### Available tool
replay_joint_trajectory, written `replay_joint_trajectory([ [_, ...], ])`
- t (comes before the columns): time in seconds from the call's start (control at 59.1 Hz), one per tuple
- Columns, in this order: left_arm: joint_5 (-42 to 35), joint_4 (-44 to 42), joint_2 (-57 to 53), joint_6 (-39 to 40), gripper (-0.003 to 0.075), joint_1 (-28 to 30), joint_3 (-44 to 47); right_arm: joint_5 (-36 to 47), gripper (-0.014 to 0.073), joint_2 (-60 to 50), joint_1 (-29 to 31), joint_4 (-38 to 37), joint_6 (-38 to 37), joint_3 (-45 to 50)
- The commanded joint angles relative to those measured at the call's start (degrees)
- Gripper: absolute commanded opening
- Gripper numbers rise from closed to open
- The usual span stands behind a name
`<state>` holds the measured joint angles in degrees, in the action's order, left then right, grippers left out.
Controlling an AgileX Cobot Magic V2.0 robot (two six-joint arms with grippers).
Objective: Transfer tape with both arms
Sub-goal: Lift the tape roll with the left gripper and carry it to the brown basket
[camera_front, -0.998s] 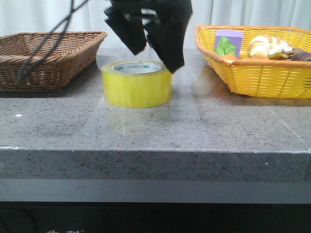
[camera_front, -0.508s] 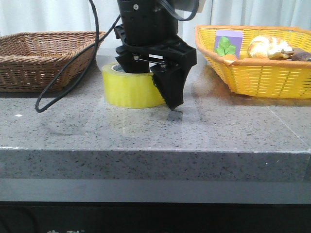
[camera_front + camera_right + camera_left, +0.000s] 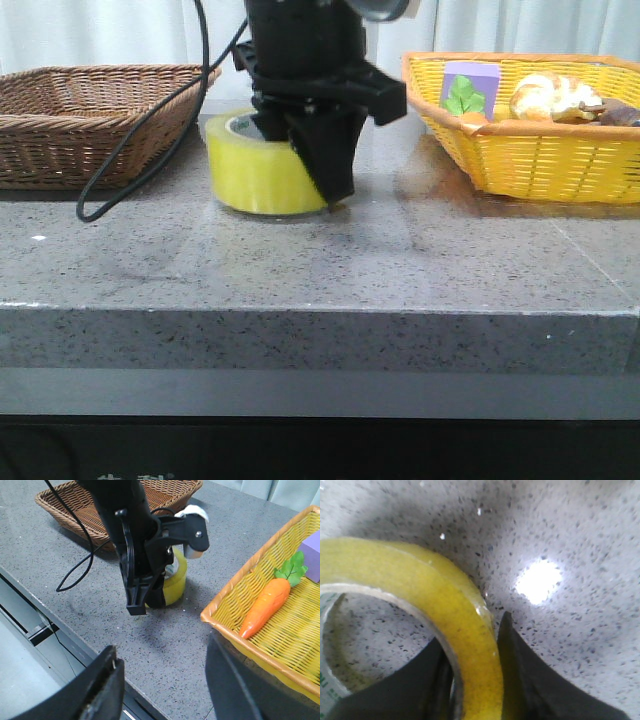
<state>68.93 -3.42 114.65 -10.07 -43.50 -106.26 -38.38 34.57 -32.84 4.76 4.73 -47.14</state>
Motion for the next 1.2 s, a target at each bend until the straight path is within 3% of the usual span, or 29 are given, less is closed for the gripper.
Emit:
replay_joint_trajectory([
  [0.0,-1.42,-0.15,-4.60,1.23,0.0115,-0.02,-3.98,4.47,0.0402,0.05,0.29,0.31,0.26,-1.29],
  [0.592,-1.42,-7.00,-19.21,2.45,0.0115,1.97,-6.67,4.47,0.0402,0.05,0.29,0.31,0.26,-1.29],
  [1.185,-0.76,-6.60,-13.18,2.69,0.0115,23.18,-6.17,4.47,0.0402,0.05,0.29,0.31,0.26,-1.29],
])
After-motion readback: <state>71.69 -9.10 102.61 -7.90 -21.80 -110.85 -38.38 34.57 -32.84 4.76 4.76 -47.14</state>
